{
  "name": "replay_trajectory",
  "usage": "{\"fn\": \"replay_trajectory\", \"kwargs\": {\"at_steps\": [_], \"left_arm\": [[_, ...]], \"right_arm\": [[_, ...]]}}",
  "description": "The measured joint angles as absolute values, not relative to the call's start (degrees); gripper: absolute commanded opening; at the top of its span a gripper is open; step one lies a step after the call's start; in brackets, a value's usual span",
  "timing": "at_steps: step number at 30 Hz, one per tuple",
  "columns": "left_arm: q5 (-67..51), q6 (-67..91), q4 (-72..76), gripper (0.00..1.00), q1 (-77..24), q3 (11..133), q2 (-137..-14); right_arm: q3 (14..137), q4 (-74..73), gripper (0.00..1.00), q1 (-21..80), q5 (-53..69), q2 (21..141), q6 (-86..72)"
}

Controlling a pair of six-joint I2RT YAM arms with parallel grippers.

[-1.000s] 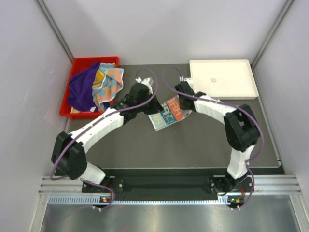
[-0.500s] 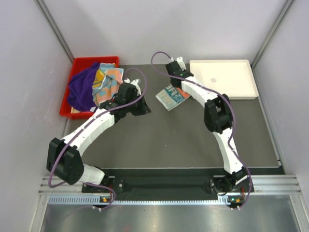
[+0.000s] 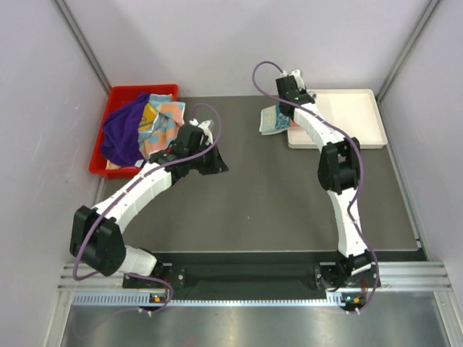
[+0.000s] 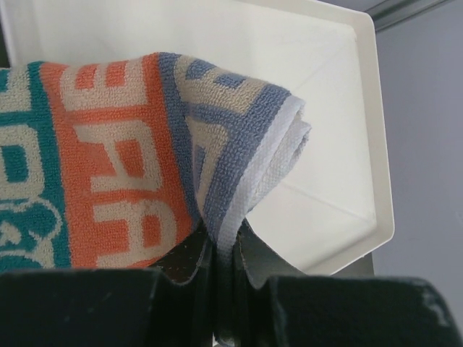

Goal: Fold and stack the towels
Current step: Neatly place the folded towel into the bin

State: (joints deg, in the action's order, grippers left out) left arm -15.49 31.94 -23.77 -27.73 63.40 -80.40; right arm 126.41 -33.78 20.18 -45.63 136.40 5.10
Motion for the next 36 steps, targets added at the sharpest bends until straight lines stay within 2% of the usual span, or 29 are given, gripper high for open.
{"fn": "replay_trajectory", "kwargs": {"at_steps": [28,31,34,36], "left_arm": [[-20.4,30.0,-23.5,0.00,-27.6,62.1,-81.5],[-20.4,30.0,-23.4,0.00,-27.6,62.1,-82.4],[-20.4,30.0,-23.5,0.00,-27.6,62.1,-83.2],[-20.4,30.0,-23.4,0.00,-27.6,62.1,-83.4]], "right_arm": [[123.7,-22.1,0.01,4.6,-35.0,138.5,20.0],[123.7,-22.1,0.03,3.8,-34.3,139.3,20.0],[123.7,-22.1,0.10,3.0,-33.5,139.4,20.2],[123.7,-21.8,0.26,2.4,-32.8,139.4,20.0]]}}
